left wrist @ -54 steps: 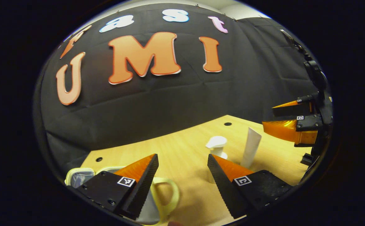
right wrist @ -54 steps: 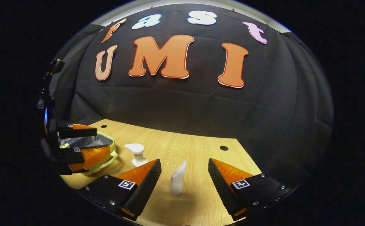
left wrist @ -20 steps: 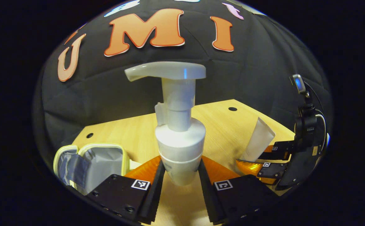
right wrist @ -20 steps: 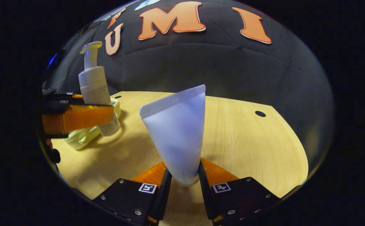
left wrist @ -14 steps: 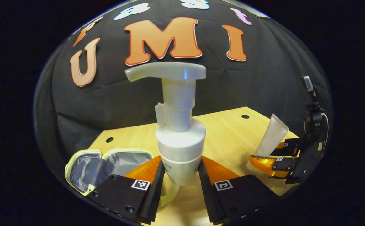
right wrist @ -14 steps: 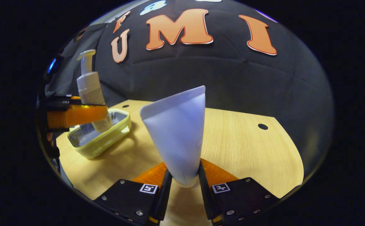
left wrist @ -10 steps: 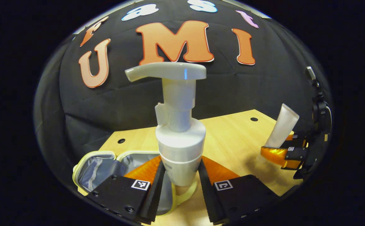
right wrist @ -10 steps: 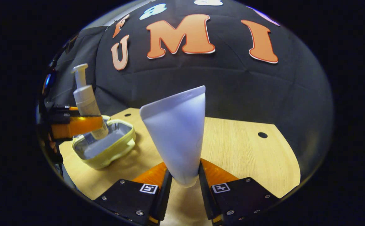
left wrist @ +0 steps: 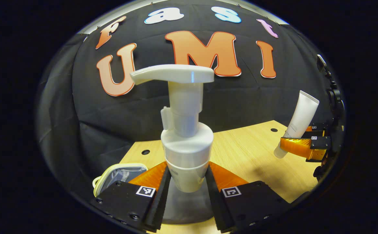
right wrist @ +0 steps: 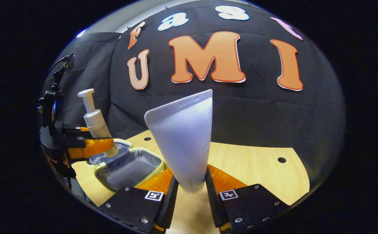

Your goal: First open the suitcase, pack the skin care products into it, and then close the suitcase.

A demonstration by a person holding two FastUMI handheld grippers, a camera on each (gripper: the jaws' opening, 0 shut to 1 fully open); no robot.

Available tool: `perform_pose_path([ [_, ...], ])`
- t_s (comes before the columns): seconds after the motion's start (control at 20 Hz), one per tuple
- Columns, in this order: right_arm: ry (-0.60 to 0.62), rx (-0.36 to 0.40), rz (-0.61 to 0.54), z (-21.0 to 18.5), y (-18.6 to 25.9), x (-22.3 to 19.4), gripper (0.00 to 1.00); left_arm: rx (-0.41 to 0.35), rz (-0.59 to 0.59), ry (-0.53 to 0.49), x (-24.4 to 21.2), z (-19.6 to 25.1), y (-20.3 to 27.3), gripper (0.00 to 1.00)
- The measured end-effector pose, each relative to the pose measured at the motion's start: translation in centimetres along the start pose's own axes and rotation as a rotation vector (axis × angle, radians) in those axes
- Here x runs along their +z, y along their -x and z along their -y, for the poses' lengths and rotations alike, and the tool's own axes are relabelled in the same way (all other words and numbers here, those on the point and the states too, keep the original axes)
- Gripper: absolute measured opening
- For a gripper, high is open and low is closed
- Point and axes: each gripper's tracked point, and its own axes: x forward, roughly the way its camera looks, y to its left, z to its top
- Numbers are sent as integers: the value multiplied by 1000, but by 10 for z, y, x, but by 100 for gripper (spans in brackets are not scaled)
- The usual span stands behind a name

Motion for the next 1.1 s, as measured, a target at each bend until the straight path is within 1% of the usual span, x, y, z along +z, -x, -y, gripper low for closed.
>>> perform_pose_path([
  [0.15,-14,11,17,-25,-6,15,48,-14,5,4,3,-24,1,59],
  [0.3,-5,6,17,-42,-14,17,48,-41,-32,20,-13,-34,-3,60],
  [0.4,-2,8,-3,-54,-21,12,48,-71,-86,35,-31,-38,-12,60],
  [0.5,1,4,-18,-65,-26,9,48,-84,-171,42,-58,-45,-25,60],
  [0.55,-2,6,-28,-71,-28,7,48,-90,-232,46,-75,-49,-31,60],
  [0.7,-1,10,-50,-88,-37,3,48,-129,-383,83,-122,-52,-45,60],
  [0.95,-36,38,-121,-123,-56,-15,48,-178,-585,101,-165,-57,-54,60],
  [1.0,-52,41,-139,-128,-59,-20,48,-187,-628,110,-180,-60,-59,60],
  [1.05,-63,45,-157,-134,-62,-25,43,-200,-657,113,-189,-61,-62,60],
  [1.1,-67,41,-170,-138,-66,-29,48,-203,-704,119,-199,-61,-63,60],
])
